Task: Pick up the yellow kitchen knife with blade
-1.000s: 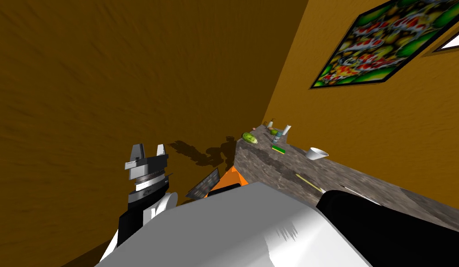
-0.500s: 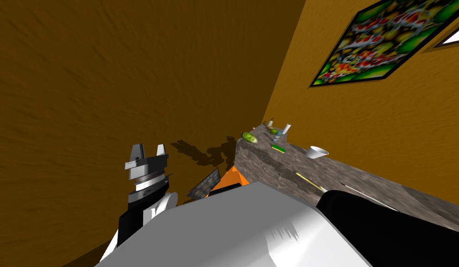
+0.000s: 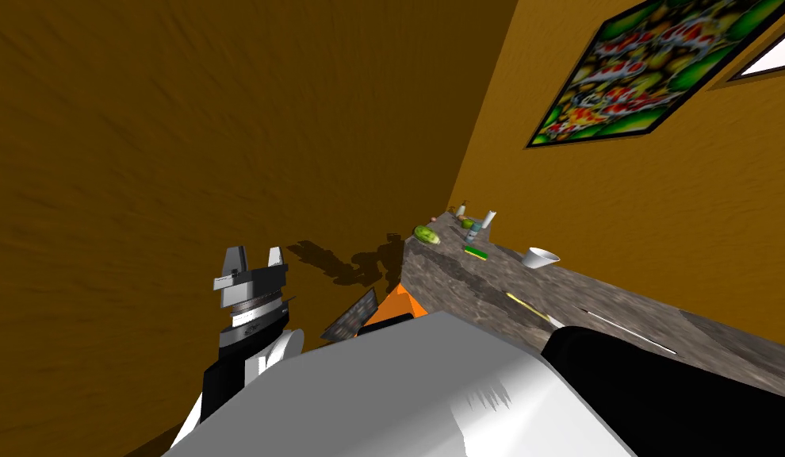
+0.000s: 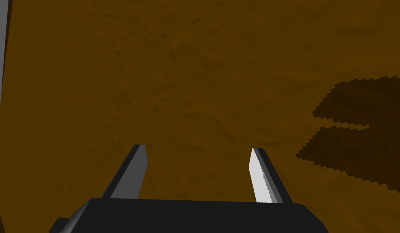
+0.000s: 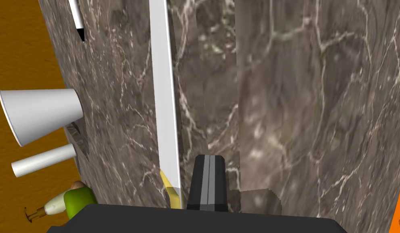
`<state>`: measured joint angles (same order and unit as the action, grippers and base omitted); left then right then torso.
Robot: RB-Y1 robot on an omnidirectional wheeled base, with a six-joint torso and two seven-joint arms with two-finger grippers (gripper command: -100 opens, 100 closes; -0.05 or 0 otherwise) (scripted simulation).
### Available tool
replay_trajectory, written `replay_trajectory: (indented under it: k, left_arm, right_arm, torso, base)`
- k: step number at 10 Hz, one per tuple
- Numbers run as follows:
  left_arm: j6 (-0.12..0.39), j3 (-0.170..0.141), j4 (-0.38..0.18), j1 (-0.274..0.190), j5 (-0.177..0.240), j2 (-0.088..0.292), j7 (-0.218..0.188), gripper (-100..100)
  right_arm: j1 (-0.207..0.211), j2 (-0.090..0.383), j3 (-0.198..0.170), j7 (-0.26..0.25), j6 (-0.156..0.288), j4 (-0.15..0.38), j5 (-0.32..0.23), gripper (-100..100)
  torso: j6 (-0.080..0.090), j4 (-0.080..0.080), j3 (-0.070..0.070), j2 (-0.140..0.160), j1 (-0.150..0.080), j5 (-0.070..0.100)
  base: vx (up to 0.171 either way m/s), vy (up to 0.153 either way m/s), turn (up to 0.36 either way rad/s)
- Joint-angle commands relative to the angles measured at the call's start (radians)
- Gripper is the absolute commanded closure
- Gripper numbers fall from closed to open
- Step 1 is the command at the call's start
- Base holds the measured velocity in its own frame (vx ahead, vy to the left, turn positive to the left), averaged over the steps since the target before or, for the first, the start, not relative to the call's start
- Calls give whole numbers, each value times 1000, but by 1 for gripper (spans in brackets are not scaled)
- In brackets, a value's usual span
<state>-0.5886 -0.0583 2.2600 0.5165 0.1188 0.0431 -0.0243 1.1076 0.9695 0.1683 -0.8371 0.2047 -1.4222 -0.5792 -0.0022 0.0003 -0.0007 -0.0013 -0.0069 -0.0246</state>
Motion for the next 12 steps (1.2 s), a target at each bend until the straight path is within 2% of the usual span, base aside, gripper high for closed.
replay_trajectory:
  k: [1,2,5,12]
  left_arm:
    - [0,0,0,0,0,0,0,0]
    - [0,0,0,0,0,0,0,0]
    - [0,0,0,0,0,0,0,0]
    - [0,0,0,0,0,0,0,0]
  right_arm:
    - [0,0,0,0,0,0,0,0]
    - [38,19,7,2,-5,-14,-9,-100]
    - [100,50,18,4,-17,-40,-19,-100]
    - [281,140,47,14,-52,-124,-41,-100]
  torso:
    - [0,0,0,0,0,0]
    - [0,0,0,0,-1,0]
    - [0,0,0,0,-3,1]
    - [0,0,0,0,-4,1]
  base:
    - [0,0,0]
    - [2,-5,-16]
    - [4,-21,0]
    - [6,-33,14]
